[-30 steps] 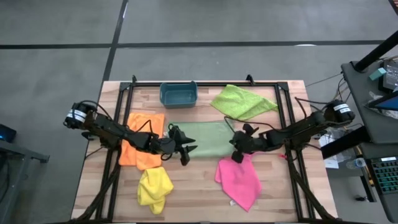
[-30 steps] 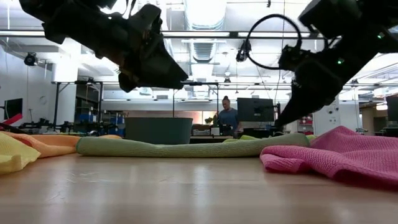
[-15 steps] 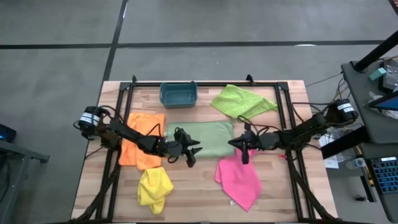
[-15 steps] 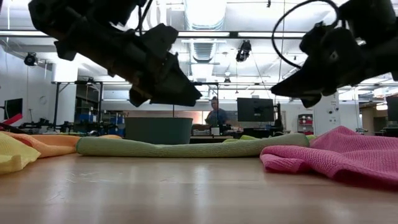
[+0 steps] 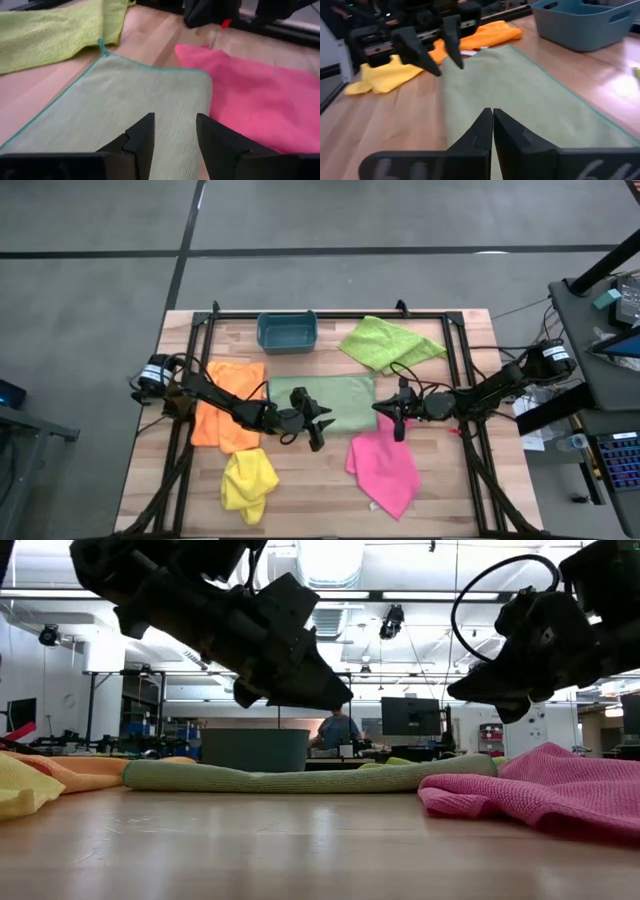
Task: Fold microfiber towels
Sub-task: Fold the blue towel
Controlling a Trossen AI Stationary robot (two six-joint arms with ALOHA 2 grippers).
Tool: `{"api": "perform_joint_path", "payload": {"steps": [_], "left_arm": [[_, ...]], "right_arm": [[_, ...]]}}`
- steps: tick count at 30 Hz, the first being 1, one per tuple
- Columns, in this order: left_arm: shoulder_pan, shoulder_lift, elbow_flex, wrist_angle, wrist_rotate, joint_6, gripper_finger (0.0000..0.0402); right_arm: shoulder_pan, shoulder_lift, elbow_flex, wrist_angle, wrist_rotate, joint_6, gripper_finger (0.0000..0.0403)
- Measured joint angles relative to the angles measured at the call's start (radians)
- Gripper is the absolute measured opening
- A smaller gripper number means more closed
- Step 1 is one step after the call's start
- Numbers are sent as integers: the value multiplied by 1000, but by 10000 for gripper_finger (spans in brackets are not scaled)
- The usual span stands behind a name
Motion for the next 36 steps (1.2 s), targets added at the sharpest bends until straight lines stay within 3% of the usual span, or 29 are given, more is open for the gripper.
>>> {"api": "perform_joint_path", "payload": {"steps": [7, 36], "left_arm": [[0, 1, -6, -4, 0, 0, 129], [54, 7, -32, -11, 1, -9, 129]], "right_arm": [[0, 8, 1, -17, 53, 1, 9], [0, 13, 14, -24, 54, 1, 9]]}}
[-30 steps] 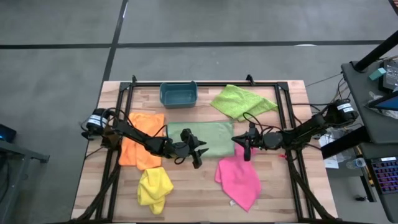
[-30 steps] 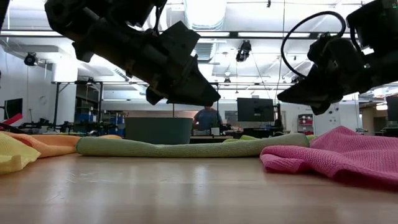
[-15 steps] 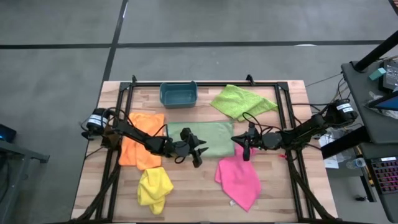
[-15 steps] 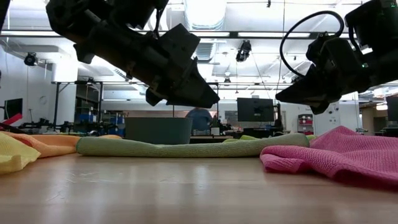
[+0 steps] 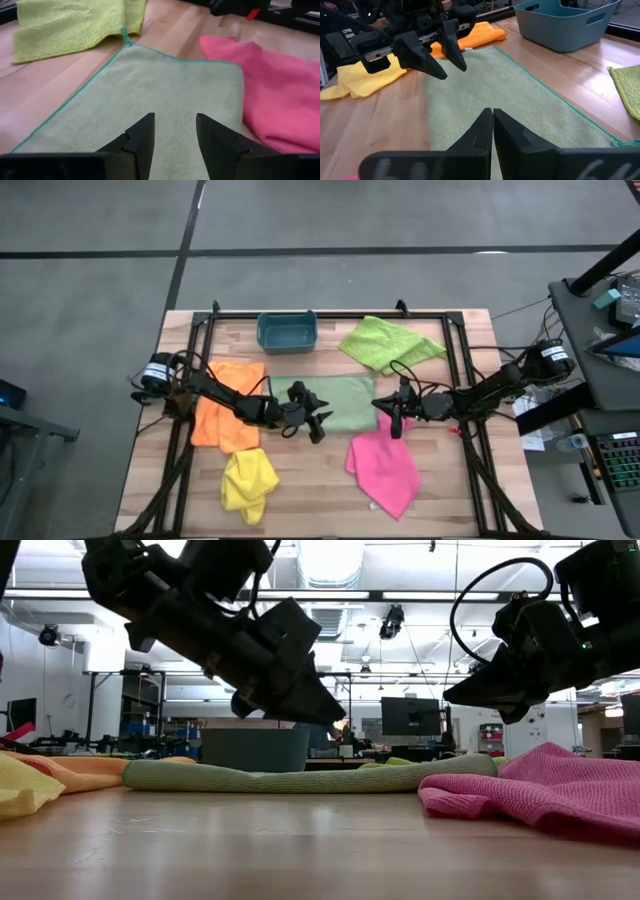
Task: Fold microfiber towels
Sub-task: Fold the blue towel
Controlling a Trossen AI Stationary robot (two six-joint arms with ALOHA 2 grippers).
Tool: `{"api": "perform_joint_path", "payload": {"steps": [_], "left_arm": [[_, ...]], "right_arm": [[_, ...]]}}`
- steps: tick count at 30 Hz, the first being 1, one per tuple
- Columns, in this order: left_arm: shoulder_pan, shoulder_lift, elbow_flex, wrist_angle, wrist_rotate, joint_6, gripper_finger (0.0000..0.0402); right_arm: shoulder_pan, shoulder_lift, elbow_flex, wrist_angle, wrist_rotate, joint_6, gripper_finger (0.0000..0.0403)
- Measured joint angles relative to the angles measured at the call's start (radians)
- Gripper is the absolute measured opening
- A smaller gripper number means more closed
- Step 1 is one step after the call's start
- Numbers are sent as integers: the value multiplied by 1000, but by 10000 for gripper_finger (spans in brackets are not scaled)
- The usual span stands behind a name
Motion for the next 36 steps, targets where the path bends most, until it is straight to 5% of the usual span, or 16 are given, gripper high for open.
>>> {"api": "perform_joint_path", "payload": {"steps": [10, 16, 23, 27, 36], "left_arm": [[0, 0, -12, -136, 3, -105, 129], [0, 0, -9, -132, 3, -105, 129], [2, 0, -12, -157, 2, -105, 129], [2, 0, -13, -169, 2, -105, 129], [2, 0, -13, -184, 2, -104, 129]], "right_arm": [[1, 0, 4, 1, -1, 30, 9], [-28, -1, 52, -62, -30, 283, 26], [-88, 1, 230, -637, -33, 615, 103], [-120, 1, 353, -958, -29, 676, 151], [-180, 0, 455, -1155, -87, 673, 252]]}}
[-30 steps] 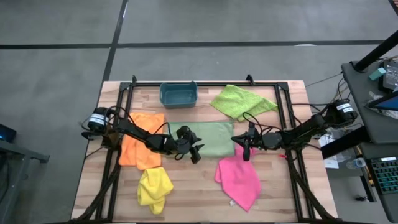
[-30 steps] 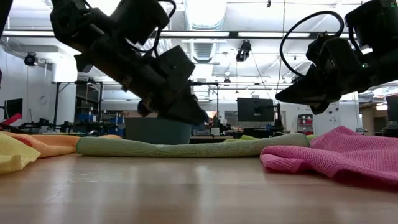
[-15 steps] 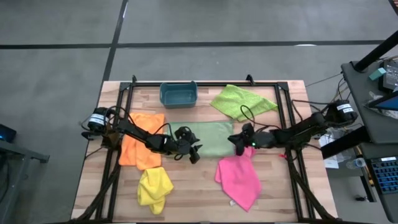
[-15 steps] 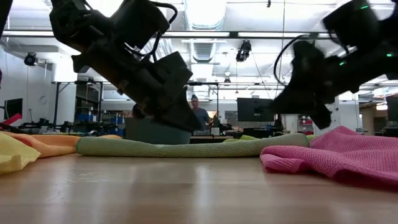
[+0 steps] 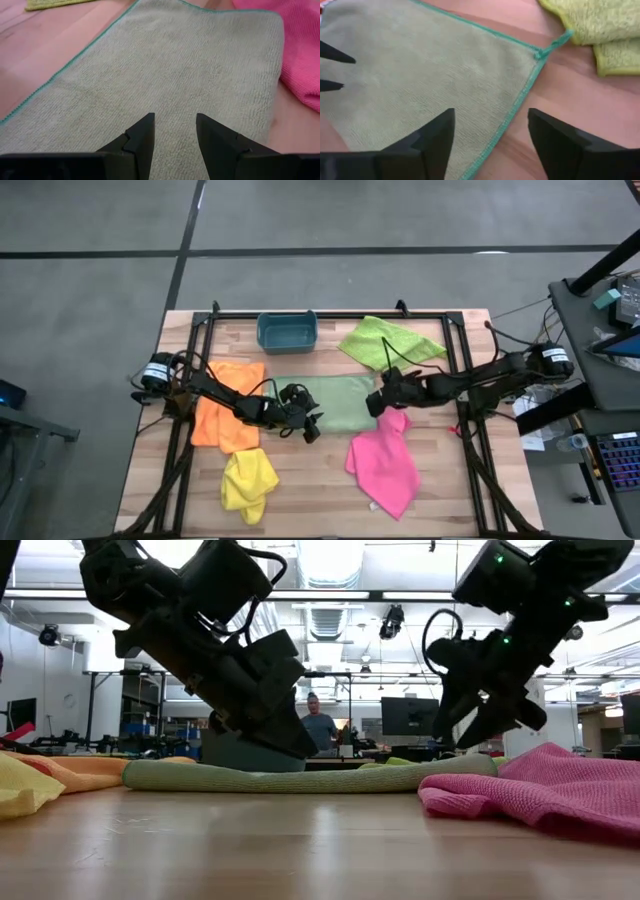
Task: Fold microfiber towels
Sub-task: Fold the blue towel
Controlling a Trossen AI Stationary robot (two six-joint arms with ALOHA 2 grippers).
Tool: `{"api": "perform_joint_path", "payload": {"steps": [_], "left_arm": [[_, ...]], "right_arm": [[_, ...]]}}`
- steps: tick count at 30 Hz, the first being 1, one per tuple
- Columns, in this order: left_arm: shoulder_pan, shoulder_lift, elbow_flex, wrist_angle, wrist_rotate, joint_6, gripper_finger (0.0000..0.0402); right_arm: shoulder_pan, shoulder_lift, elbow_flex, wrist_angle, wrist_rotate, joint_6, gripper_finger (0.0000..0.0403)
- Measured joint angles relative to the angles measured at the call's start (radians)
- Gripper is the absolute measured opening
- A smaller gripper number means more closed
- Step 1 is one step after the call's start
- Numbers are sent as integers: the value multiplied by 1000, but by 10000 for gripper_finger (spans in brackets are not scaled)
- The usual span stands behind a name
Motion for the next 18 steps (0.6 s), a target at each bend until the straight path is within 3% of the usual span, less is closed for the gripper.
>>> {"api": "perform_joint_path", "payload": {"steps": [6, 18], "left_arm": [[0, 0, 0, 0, -3, 8, 129], [2, 0, 0, 1, -3, 9, 129]], "right_arm": [[-6, 0, -44, 8, -25, 70, 281], [-5, 67, -85, 180, -29, 80, 283]]}}
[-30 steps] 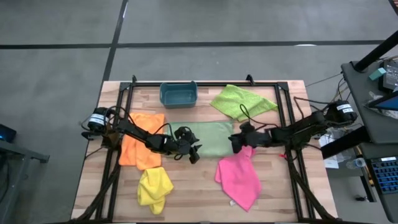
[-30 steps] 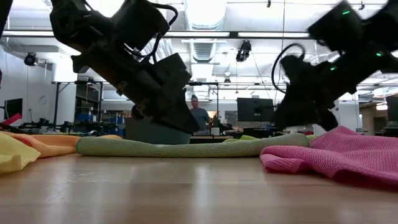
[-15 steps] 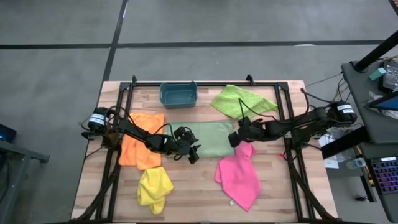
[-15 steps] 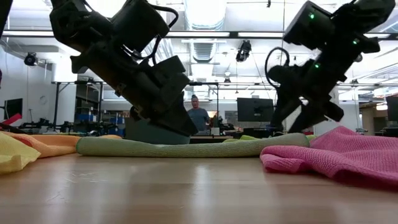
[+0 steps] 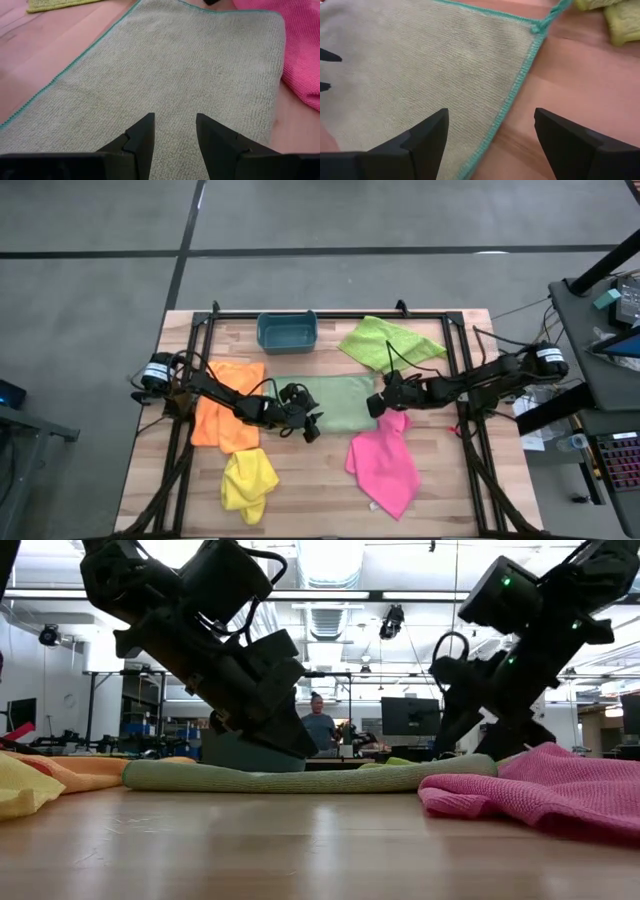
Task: Fold microfiber towels
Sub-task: Fold the blue towel
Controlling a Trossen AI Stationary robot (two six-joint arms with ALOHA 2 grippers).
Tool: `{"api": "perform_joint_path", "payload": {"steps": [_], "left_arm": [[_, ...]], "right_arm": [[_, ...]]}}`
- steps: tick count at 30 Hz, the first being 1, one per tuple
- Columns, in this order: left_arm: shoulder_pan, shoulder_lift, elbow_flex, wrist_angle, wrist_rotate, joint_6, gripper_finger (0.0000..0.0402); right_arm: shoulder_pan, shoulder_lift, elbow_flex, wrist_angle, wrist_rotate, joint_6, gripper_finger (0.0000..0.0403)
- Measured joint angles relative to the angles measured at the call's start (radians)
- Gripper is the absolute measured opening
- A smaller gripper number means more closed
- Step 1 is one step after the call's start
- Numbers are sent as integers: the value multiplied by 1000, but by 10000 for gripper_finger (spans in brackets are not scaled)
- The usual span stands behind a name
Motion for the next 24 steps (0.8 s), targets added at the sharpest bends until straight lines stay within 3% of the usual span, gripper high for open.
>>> {"api": "perform_joint_path", "payload": {"steps": [14, 24], "left_arm": [[0, 0, 0, 0, 0, 0, 129], [0, 0, 0, 1, 0, 0, 129]], "right_arm": [[0, 186, 63, 250, -88, -76, 277], [-2, 181, 72, 272, -78, -98, 196]]}}
